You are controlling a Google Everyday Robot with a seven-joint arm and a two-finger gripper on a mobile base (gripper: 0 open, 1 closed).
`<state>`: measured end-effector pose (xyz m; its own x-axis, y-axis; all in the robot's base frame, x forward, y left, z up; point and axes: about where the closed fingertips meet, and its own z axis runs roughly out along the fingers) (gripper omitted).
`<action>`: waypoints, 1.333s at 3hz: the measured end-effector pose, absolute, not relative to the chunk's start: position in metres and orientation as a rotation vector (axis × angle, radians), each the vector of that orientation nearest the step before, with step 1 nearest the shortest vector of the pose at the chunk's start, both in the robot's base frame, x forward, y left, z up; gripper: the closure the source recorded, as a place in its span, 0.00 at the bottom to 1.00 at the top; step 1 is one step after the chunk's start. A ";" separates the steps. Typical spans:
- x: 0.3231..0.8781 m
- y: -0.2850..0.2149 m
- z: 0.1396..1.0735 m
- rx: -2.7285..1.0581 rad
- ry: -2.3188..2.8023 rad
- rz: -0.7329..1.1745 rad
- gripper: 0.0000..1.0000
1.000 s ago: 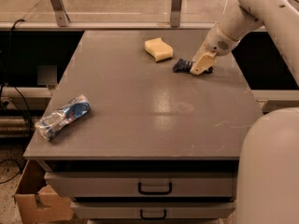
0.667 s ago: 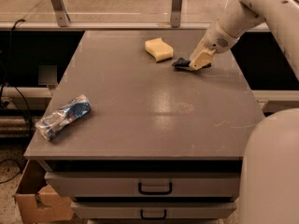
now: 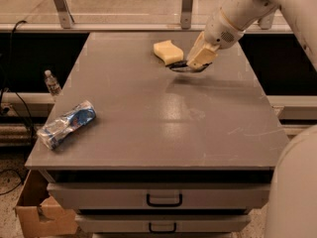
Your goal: Move rxbar blueberry near redbull can
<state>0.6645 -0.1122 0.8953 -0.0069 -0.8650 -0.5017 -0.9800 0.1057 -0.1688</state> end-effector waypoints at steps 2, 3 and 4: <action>0.633 -0.087 0.904 -1.801 1.844 0.410 1.00; 0.622 -0.069 0.902 -1.838 1.761 0.466 1.00; 0.604 -0.040 0.901 -1.893 1.635 0.535 1.00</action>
Offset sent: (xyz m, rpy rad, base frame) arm -0.0265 0.0197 0.0101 0.0587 0.0118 0.0396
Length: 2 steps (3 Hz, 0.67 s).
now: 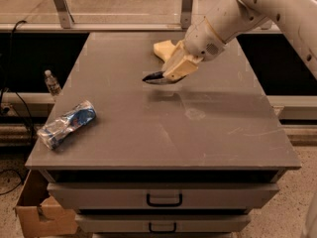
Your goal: Move rxbar blueberry near redbull can
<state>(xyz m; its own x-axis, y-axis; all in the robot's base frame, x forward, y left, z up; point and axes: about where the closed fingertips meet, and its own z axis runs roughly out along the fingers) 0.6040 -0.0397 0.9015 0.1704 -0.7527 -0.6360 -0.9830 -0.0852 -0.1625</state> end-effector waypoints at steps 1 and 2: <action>0.586 -0.011 0.901 -1.952 1.516 0.593 1.00; 0.573 0.010 0.890 -1.990 1.441 0.637 1.00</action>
Offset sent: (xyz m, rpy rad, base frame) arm -0.0471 0.0704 -0.0235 0.0968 -0.0132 0.2439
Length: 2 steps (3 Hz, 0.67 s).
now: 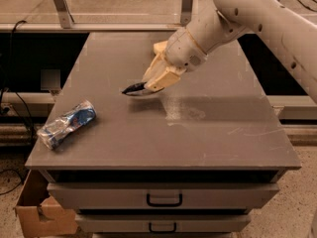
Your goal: Move rxbar blueberry near redbull can
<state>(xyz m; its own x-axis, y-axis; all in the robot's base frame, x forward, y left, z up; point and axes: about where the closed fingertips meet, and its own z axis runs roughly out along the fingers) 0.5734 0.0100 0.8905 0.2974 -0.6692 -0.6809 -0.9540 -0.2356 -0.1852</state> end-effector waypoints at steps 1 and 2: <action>0.567 0.021 0.874 -2.022 1.406 0.657 1.00; 0.564 0.024 0.864 -2.030 1.386 0.672 1.00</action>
Offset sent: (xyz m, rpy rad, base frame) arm -0.0119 0.0131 -0.0372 0.0196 0.0043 0.0694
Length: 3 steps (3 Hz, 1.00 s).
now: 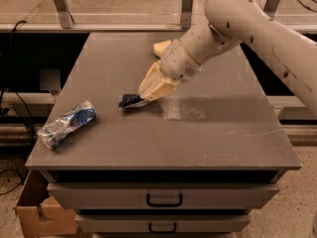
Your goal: Move rxbar blueberry near redbull can
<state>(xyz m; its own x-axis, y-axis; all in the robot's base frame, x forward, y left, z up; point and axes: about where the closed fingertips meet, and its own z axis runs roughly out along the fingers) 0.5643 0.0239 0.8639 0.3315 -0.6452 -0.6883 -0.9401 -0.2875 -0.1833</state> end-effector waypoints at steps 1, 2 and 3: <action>0.562 0.029 0.858 -2.039 1.361 0.686 1.00; 0.556 0.038 0.863 -2.052 1.334 0.696 1.00; 0.546 0.049 0.869 -2.059 1.315 0.714 1.00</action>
Offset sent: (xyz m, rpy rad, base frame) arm -0.0156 0.0217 0.0070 0.0252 -0.0108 0.0663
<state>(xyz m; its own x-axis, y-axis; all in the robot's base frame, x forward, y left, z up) 0.5460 0.0492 0.8686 0.3686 -0.6061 -0.7049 -0.9212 -0.3399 -0.1894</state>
